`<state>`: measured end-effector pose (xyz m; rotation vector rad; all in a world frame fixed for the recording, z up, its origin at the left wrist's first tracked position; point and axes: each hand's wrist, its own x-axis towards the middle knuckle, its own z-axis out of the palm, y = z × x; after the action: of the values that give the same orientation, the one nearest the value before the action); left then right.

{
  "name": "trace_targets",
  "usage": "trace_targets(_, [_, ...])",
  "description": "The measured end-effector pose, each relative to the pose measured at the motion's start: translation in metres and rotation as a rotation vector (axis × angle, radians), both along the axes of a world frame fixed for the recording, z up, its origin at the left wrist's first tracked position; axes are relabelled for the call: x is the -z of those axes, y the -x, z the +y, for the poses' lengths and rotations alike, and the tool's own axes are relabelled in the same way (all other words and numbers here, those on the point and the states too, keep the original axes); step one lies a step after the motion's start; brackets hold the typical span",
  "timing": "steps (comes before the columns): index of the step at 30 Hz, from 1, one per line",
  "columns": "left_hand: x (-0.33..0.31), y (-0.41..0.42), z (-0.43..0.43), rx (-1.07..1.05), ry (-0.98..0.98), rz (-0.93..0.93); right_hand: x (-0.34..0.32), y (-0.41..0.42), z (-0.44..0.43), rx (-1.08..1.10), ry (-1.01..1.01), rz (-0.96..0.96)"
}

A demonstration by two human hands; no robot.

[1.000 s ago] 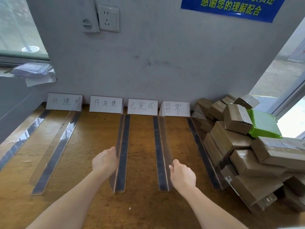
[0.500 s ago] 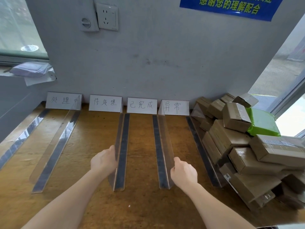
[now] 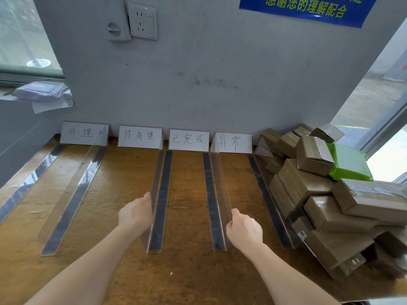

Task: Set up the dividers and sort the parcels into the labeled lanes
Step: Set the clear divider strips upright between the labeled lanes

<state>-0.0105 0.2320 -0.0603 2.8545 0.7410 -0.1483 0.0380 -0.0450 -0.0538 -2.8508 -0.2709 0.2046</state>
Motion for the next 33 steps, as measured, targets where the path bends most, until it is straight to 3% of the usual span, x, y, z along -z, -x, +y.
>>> trace_targets(18, [-0.018,-0.002,-0.008,-0.014,0.012,-0.041,-0.008,-0.005,-0.002,-0.009,0.023,-0.044])
trace_targets(33, [-0.035,-0.015,-0.027,0.167,-0.139,-0.102,-0.019,-0.007,-0.001,-0.018,0.045,-0.061])
